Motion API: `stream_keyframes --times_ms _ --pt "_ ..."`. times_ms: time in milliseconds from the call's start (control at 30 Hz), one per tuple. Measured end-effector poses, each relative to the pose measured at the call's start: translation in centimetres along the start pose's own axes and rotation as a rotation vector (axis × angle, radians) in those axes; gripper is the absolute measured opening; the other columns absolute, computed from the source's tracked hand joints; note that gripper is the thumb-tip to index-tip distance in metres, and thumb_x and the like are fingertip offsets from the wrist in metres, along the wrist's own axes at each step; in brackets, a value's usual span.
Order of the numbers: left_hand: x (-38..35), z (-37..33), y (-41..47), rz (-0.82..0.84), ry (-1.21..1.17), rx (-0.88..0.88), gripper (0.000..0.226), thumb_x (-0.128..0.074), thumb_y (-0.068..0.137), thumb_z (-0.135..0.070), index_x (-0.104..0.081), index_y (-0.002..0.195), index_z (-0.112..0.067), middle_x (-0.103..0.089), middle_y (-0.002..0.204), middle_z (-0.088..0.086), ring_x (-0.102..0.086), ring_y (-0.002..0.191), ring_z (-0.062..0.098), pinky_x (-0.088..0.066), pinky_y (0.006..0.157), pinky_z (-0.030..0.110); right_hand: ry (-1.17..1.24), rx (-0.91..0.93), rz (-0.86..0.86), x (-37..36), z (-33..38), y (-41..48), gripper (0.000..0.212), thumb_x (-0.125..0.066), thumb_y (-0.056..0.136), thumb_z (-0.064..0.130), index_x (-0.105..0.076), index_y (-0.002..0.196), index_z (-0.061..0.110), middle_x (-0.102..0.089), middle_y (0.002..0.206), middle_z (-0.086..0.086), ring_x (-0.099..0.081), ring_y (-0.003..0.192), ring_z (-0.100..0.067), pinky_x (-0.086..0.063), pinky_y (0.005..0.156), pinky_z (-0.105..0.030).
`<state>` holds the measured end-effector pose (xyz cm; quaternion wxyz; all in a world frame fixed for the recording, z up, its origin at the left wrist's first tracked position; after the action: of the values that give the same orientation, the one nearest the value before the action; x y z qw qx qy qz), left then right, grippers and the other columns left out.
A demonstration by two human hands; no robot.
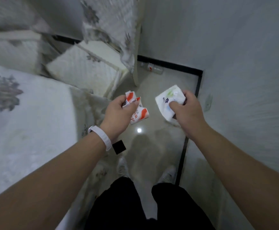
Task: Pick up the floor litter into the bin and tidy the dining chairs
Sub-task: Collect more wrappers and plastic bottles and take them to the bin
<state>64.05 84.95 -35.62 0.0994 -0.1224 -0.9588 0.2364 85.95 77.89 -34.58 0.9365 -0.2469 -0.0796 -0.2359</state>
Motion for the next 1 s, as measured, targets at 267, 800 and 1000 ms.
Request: stream_keyframes --times_ms 267,800,1000 --pt "5.0 -7.9 -5.3 -0.068 -0.253 -0.089 0.007 -0.067 0.095 -0.023 -0.072 0.096 -0.018 -0.076 0.091 0.005 -0.075 0.085 0.026 -0.059 0.071 0.036 -0.105 0.111 0.143 -1.1 11.9 -4.5 0.028 -0.059 0.064 0.025 -0.063 0.091 0.031 -0.071 0.088 0.004 -0.07 0.086 -0.024 -0.057 0.077 -0.058" --pt "19.9 -10.7 -7.1 -0.336 -0.292 -0.171 0.015 -0.066 0.095 -0.023 -0.071 0.108 -0.021 -0.074 0.098 -0.006 -0.072 0.082 0.005 -0.053 0.064 0.016 -0.179 0.222 0.336 -12.9 20.6 -5.2 0.025 -0.061 0.085 0.004 -0.064 0.095 0.027 -0.071 0.098 -0.007 -0.067 0.095 -0.032 -0.055 0.085 -0.056" --pt "23.4 -9.5 -7.6 -0.504 -0.302 -0.103 0.008 -0.066 0.095 -0.023 -0.074 0.093 -0.025 -0.076 0.09 -0.005 -0.073 0.089 0.018 -0.058 0.081 0.034 -0.219 0.267 0.521 -19.2 22.7 -3.4 0.021 -0.064 0.081 0.012 -0.064 0.093 0.029 -0.071 0.095 -0.002 -0.068 0.093 -0.027 -0.057 0.081 -0.053"
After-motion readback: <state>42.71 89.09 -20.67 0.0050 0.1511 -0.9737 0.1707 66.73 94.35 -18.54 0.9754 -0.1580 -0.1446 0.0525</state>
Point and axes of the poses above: each hand's wrist, its own y-axis towards the middle knuckle, its own x-axis out of the back of the hand, z = x × y, the point moved 10 cm from there along y, towards the middle knuckle
